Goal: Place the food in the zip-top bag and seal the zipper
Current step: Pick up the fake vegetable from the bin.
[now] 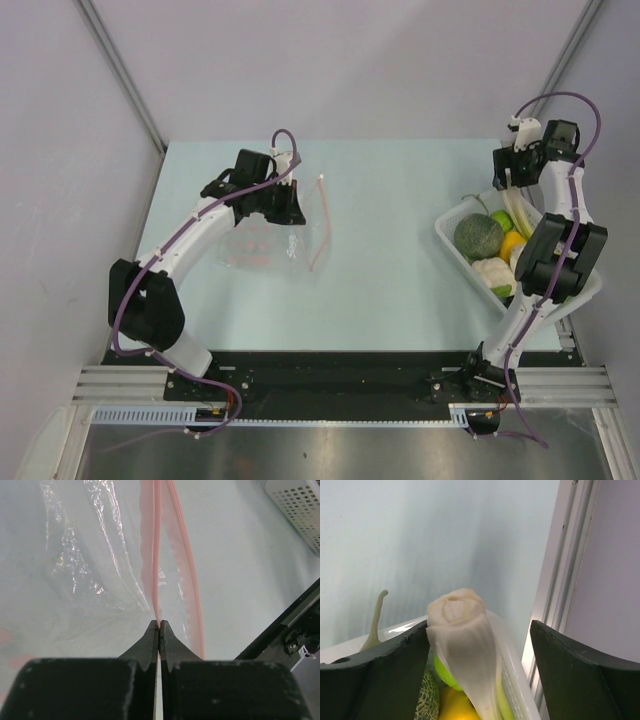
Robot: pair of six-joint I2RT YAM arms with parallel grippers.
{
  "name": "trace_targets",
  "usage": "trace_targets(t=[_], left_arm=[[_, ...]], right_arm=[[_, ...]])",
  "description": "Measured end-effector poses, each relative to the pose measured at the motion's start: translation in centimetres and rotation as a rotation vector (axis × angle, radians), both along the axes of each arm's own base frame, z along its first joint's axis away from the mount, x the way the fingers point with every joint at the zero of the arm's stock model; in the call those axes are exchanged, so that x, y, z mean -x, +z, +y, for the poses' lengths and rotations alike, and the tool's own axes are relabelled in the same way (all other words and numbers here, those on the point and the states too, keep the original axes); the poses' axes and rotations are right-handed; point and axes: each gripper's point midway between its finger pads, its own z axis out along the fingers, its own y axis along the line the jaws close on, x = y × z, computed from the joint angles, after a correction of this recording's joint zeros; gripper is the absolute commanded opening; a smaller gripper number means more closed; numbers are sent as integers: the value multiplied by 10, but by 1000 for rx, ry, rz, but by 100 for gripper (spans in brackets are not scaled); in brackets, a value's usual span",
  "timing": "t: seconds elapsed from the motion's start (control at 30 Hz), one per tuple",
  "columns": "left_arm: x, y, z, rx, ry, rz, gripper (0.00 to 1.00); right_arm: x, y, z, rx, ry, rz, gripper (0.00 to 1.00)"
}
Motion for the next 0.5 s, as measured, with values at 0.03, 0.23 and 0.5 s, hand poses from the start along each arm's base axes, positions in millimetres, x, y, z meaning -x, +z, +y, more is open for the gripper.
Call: trace_targets(t=[0.03,0.23,0.5], left_arm=[[0,0,0,0,0,0,0],[0,0,0,0,0,0,0],[0,0,0,0,-1,1,0]], right_arm=[[-3,2,0,1,-1,-2,77],[-4,2,3,-14,2,44,68],[13,-14,9,-43,11,137,24]])
